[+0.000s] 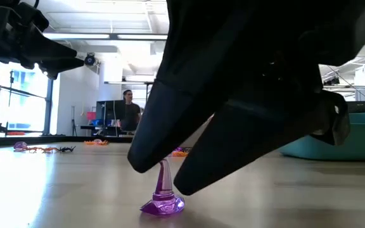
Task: Sort Halloween decoration
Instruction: Put the purple witch hat toy into the white bin
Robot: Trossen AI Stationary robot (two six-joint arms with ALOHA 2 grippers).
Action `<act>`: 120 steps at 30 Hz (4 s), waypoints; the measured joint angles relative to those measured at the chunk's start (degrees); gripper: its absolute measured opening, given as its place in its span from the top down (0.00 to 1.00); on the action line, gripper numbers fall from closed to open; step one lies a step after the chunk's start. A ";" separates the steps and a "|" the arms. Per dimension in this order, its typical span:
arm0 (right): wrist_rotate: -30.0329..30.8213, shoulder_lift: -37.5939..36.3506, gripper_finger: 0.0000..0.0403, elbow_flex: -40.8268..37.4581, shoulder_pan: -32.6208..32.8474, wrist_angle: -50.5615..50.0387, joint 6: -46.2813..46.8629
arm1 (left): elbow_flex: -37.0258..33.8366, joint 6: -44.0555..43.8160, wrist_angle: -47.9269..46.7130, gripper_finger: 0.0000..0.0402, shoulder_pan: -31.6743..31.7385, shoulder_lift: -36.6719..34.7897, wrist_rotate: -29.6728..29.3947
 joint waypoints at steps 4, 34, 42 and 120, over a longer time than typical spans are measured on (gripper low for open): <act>-0.78 -0.01 0.66 0.00 0.02 -0.90 -0.10 | 0.00 0.00 0.00 0.54 0.00 0.00 0.02; -2.14 0.26 0.81 0.00 -3.80 -3.02 -5.26 | -0.01 0.00 0.00 0.54 -0.01 -0.01 0.01; -2.54 0.26 0.89 0.00 -3.88 -2.91 -5.68 | 0.00 0.00 0.00 0.54 -0.01 0.00 0.01; -5.56 -15.37 0.68 -0.04 -57.11 -24.82 -60.12 | -0.01 0.00 0.00 0.54 -0.01 0.00 0.02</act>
